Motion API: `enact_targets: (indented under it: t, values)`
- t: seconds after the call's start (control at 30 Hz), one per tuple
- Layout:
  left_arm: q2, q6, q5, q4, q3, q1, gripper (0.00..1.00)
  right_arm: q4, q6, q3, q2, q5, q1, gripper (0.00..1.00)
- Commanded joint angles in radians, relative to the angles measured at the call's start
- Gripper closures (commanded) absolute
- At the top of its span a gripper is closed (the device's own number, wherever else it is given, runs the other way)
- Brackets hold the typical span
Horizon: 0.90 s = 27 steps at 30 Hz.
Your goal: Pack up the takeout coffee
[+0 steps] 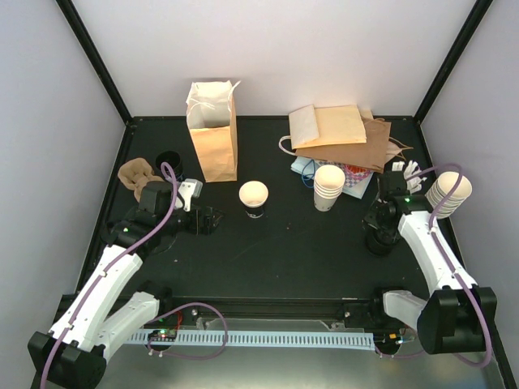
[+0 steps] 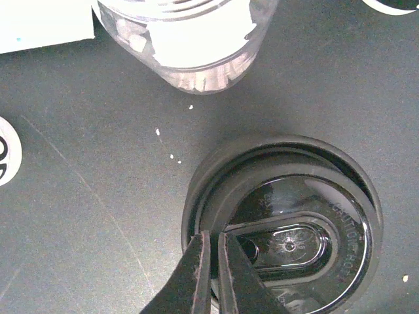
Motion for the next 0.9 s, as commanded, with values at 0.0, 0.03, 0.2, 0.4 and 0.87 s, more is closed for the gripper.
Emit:
enact_targets:
  t: [0.0,0.03,0.2,0.4,0.87]
  values:
    - [-0.005,0.01,0.015,0.024,0.002,0.007,0.01,-0.003,-0.002,0.011,0.009,0.003,0.01,0.99]
    - [-0.003,0.009,0.015,0.023,0.002,0.007,0.01,0.024,-0.019,-0.003,0.018,-0.058,0.007,0.98]
    - [-0.002,0.011,0.017,0.023,0.003,0.007,0.01,-0.046,0.024,0.041,0.08,0.081,0.084,0.99]
    - [-0.005,0.011,0.016,0.023,0.002,0.007,0.01,-0.059,0.042,0.063,0.061,0.131,0.091,0.99]
    - [-0.004,0.012,0.019,0.022,0.004,0.007,0.01,-0.017,0.099,0.007,0.056,0.084,0.091,0.99]
